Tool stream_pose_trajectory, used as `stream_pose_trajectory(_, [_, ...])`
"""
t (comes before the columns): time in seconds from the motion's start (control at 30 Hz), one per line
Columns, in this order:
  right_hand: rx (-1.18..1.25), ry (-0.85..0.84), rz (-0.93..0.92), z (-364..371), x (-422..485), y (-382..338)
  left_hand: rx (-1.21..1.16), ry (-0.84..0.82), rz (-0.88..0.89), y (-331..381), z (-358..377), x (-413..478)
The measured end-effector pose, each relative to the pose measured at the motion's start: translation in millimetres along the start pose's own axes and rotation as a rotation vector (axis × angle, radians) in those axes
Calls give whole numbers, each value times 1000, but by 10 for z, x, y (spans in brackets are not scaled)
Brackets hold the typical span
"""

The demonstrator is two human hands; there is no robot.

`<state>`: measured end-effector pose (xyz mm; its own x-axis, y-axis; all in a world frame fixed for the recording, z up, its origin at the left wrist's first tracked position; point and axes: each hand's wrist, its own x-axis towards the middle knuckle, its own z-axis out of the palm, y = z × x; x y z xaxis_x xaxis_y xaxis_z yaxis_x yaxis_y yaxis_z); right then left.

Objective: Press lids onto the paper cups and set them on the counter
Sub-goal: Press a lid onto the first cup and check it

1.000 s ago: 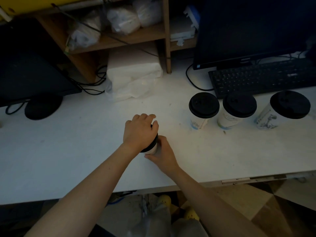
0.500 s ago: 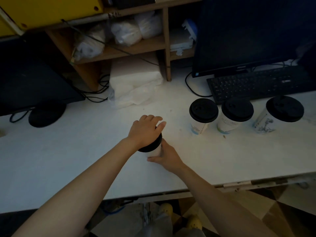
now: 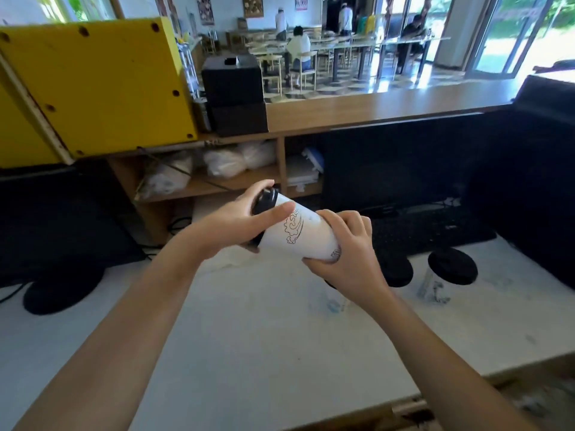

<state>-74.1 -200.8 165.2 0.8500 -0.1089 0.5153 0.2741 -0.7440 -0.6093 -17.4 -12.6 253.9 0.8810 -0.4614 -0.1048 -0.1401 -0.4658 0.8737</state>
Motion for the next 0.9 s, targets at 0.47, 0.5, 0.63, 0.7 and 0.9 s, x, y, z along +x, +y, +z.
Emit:
stream_pose_trajectory(0.47, [739,-259,614,-529,384,-172,-297,330,429,-254,243,37])
stream_pose_trajectory(0.5, [755,-296,632,-543,401,-190,-236,340,490,-258,245,24])
stream_pose_trajectory(0.63, [843,-293,576,-547,383,-205,-45,313,733,-345,262,11])
stream_pose_trajectory(0.7, [909,-222,523,-533,323,-188,-41,259,689,-398,236,30])
stream_pose_trajectory(0.9, [810,-136,291,-528,228,-130,-695,-83,179,-465,114,111])
